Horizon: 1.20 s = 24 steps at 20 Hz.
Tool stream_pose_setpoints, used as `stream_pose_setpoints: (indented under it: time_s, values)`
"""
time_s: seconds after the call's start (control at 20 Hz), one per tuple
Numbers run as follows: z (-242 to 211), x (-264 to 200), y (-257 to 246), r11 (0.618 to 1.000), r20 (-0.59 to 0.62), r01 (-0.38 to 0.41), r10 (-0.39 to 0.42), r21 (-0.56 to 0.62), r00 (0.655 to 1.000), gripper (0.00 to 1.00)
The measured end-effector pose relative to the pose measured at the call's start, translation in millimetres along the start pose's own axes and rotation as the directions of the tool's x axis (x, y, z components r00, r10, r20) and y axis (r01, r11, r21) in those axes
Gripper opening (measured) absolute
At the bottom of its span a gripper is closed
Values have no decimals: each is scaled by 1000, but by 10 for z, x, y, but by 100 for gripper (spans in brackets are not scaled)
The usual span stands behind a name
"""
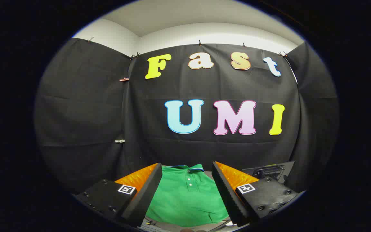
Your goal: Put the clothes into the washing machine and then close the washing machine lid.
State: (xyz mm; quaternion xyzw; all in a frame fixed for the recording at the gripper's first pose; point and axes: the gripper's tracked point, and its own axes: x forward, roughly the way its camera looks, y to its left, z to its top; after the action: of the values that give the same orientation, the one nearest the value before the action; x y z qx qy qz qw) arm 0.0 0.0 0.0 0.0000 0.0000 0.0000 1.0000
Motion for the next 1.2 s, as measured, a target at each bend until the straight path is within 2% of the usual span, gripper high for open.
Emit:
stream_pose_setpoints:
  time_s: [0.9, 1.2]
  values:
    - [-158, 49, 79, 1000, -37, 0, 0, -7, 999, 98]
    - [-471, 202, -67, 1000, -147, 18, -20, -15, 989, 98]
